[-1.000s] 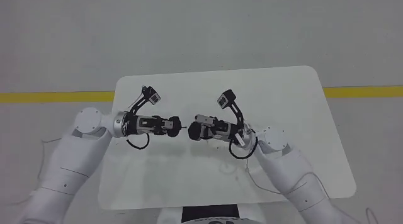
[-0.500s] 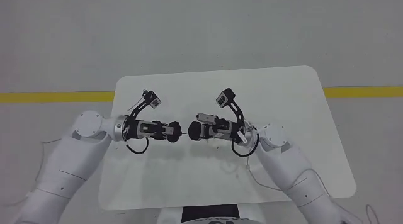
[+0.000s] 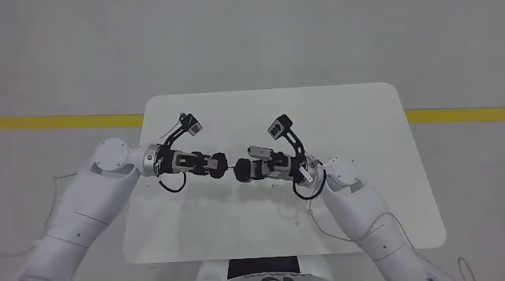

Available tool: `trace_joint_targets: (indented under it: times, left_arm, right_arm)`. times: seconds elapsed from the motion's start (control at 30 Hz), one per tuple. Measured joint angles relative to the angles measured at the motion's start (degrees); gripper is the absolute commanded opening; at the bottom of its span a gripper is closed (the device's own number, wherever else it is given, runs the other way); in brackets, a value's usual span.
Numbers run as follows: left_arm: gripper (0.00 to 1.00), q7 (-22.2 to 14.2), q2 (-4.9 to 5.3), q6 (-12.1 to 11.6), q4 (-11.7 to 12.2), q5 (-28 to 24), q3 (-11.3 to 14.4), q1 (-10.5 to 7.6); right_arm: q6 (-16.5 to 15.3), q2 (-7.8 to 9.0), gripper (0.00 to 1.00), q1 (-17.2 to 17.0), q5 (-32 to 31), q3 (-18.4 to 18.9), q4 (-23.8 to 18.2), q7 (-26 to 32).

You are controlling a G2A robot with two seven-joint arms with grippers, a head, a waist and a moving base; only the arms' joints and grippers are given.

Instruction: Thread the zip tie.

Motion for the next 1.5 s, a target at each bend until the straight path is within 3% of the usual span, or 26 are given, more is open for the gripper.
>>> trace_joint_targets:
  times: [0.1, 0.13, 0.17, 0.2, 0.47, 0.73, 1.13, 1.5]
  left_arm:
    - [0.0, 0.0, 0.0, 0.0, 0.0, 0.0, 0.0, 0.0]
    - [0.0, 0.0, 0.0, 0.0, 0.0, 0.0, 0.0, 0.0]
    - [0.0, 0.0, 0.0, 0.0, 0.0, 0.0, 0.0, 0.0]
    - [0.0, 0.0, 0.0, 0.0, 0.0, 0.0, 0.0, 0.0]
    - [0.0, 0.0, 0.0, 0.0, 0.0, 0.0, 0.0, 0.0]
    - [0.0, 0.0, 0.0, 0.0, 0.0, 0.0, 0.0, 0.0]
    - [0.0, 0.0, 0.0, 0.0, 0.0, 0.0, 0.0, 0.0]
    - [0.0, 0.0, 0.0, 0.0, 0.0, 0.0, 0.0, 0.0]
  right_arm:
    - [-0.3, 0.15, 1.0, -0.3, -1.9, -0.1, -0.6, -1.9]
    - [-0.4, 0.19, 0.71, -0.3, -2.3, -0.1, -0.6, -2.1]
    - [-0.6, 0.26, 0.5, -0.3, -2.9, -0.1, -0.6, -2.3]
    - [-0.8, 0.31, 0.44, -0.3, -3.6, -0.2, -0.5, -2.6]
    - [-3.7, 0.65, 0.27, -0.4, -6.6, -0.5, 0.6, -3.4]
    - [-4.7, 0.88, 0.25, -0.5, -8.7, -1.2, 0.7, -4.5]
    - [-5.3, 1.09, 0.14, -0.5, -10.0, -2.4, 0.7, -6.2]
    - [-6.4, 1.63, 0.16, -1.4, -10.8, -2.3, -0.8, -6.3]
